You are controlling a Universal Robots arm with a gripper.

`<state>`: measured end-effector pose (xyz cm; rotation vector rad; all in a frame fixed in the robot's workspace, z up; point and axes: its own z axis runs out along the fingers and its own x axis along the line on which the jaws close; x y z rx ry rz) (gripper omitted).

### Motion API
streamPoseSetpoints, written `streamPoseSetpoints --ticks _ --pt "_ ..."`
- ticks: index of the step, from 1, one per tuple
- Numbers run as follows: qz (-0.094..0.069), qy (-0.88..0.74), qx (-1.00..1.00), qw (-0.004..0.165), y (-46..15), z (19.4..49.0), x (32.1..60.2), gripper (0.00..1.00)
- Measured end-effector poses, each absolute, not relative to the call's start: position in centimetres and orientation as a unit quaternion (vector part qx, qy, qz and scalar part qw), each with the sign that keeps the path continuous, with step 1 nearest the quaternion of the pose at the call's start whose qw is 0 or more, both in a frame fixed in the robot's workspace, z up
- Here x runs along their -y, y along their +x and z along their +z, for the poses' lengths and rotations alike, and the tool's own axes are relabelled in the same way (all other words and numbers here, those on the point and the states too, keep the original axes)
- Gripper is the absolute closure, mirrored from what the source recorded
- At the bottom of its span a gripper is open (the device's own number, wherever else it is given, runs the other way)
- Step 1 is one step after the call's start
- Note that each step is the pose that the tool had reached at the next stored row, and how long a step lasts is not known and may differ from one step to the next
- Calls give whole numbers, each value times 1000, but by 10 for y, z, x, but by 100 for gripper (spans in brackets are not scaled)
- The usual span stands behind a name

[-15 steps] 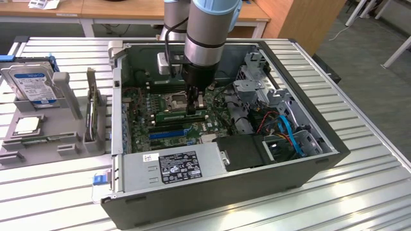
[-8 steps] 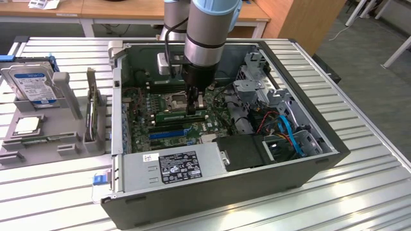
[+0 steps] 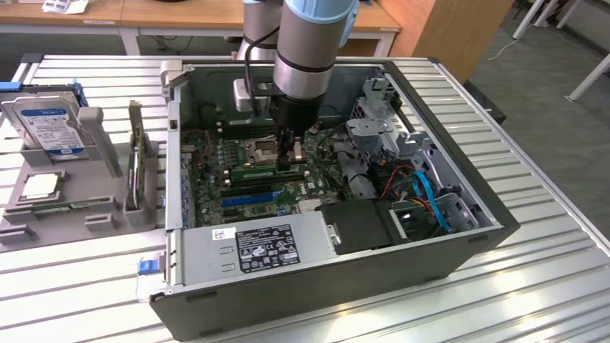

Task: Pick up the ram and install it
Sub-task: 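Insert the ram into the slot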

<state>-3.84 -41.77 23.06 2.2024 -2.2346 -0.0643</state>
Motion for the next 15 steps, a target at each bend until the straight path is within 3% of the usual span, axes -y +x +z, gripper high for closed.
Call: streamPoseSetpoints --ticks 15 --pt "-22 704 710 1 -38 231 418 88"
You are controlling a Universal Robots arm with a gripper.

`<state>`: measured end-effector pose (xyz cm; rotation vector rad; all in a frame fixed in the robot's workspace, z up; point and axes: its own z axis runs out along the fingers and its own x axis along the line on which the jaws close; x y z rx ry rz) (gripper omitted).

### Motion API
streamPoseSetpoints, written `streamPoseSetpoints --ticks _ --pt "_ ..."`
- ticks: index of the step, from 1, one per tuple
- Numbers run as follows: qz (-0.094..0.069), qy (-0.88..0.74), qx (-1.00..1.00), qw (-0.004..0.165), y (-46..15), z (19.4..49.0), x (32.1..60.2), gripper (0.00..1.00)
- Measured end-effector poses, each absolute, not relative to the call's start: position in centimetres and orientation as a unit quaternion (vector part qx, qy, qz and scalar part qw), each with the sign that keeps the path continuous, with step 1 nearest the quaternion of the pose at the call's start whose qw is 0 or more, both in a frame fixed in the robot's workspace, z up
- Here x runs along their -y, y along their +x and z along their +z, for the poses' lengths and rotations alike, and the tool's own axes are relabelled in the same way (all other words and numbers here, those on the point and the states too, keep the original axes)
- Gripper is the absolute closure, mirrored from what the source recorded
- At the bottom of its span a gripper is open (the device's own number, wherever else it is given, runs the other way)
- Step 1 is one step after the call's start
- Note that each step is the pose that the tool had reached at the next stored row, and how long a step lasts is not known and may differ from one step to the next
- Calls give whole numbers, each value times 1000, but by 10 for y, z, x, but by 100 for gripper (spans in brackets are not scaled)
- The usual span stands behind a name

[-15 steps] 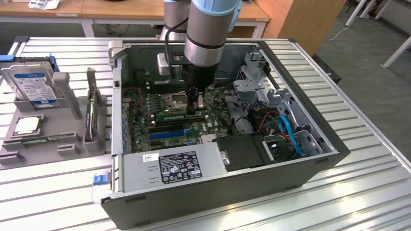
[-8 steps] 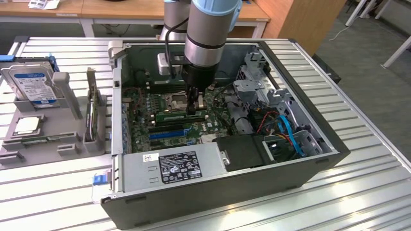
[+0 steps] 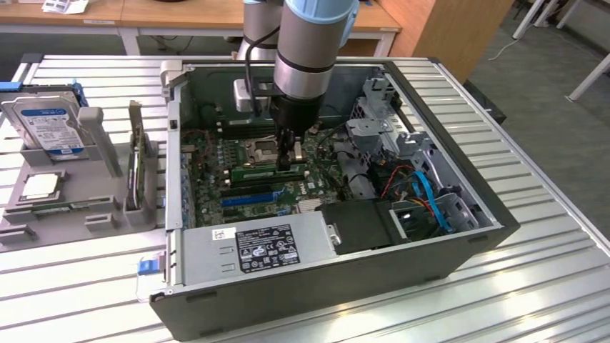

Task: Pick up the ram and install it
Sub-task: 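Insert the ram into the slot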

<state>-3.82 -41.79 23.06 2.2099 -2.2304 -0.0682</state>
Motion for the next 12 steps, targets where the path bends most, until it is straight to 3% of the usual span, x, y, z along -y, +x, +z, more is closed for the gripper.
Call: streamPoseSetpoints --ticks 12 --pt "-22 704 709 0 -38 231 419 88"
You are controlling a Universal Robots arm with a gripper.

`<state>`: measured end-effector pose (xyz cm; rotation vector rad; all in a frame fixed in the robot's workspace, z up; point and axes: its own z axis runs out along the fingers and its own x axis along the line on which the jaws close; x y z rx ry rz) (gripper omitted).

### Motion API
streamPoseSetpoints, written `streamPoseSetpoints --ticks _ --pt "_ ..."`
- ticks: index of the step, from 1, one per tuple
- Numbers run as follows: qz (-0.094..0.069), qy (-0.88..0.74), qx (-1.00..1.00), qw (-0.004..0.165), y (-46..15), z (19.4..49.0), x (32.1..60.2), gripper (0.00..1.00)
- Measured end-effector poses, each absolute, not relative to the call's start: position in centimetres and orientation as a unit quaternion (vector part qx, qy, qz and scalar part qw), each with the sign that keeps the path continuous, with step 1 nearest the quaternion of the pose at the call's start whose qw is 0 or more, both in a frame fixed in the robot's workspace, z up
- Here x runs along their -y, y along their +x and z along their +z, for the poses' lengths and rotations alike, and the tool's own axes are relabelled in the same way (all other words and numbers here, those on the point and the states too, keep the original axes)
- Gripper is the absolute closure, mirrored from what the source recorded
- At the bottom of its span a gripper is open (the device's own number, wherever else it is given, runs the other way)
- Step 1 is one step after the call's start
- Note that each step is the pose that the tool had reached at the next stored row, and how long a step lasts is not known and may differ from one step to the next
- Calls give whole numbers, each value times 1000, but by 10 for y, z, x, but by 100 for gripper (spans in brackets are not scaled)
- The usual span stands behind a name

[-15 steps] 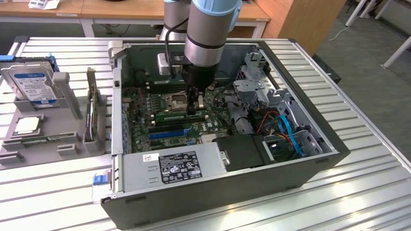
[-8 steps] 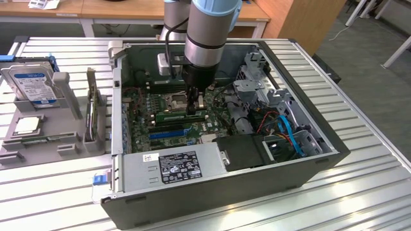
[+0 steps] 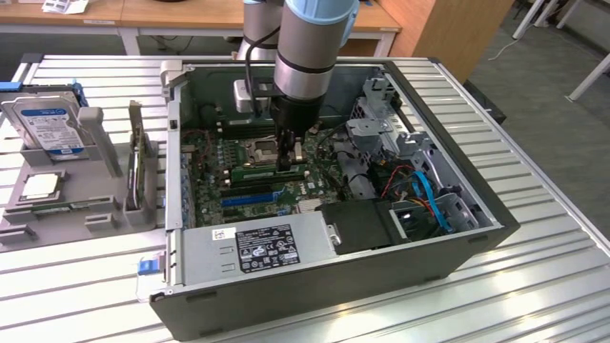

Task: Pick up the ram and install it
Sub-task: 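Insert the ram into the slot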

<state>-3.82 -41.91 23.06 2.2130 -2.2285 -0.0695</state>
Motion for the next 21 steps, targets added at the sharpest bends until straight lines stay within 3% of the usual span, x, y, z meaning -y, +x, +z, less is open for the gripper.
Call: streamPoseSetpoints --ticks 21 --pt "-22 704 709 0 -38 229 419 88"
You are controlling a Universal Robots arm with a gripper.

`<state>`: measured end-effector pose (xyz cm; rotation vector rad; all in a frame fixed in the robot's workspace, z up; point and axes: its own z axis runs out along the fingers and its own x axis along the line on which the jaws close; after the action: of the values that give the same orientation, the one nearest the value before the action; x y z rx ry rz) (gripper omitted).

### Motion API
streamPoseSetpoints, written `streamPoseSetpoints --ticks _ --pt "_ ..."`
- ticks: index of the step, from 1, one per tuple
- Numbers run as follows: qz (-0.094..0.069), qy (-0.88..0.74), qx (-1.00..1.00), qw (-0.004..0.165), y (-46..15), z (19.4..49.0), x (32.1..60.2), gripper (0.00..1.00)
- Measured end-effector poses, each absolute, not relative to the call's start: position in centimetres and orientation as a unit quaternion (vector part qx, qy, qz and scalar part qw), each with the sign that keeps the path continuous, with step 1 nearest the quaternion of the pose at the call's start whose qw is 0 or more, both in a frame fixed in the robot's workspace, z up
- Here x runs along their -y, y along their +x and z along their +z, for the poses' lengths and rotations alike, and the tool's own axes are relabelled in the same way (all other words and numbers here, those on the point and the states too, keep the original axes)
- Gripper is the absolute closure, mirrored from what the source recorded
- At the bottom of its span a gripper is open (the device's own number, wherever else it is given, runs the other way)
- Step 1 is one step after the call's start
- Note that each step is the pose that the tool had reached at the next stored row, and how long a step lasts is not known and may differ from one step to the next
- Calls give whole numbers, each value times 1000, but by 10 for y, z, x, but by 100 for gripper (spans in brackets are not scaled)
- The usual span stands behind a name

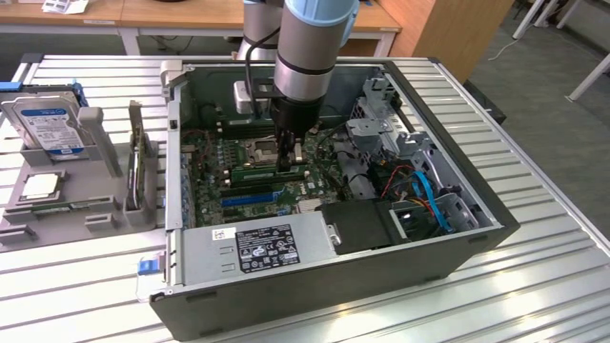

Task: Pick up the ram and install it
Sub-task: 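Insert the ram into the slot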

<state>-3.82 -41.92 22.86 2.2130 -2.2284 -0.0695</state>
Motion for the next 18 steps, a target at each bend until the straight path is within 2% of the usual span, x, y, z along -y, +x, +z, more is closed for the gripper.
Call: streamPoseSetpoints --ticks 18 --pt "-22 704 709 0 -38 226 419 88"
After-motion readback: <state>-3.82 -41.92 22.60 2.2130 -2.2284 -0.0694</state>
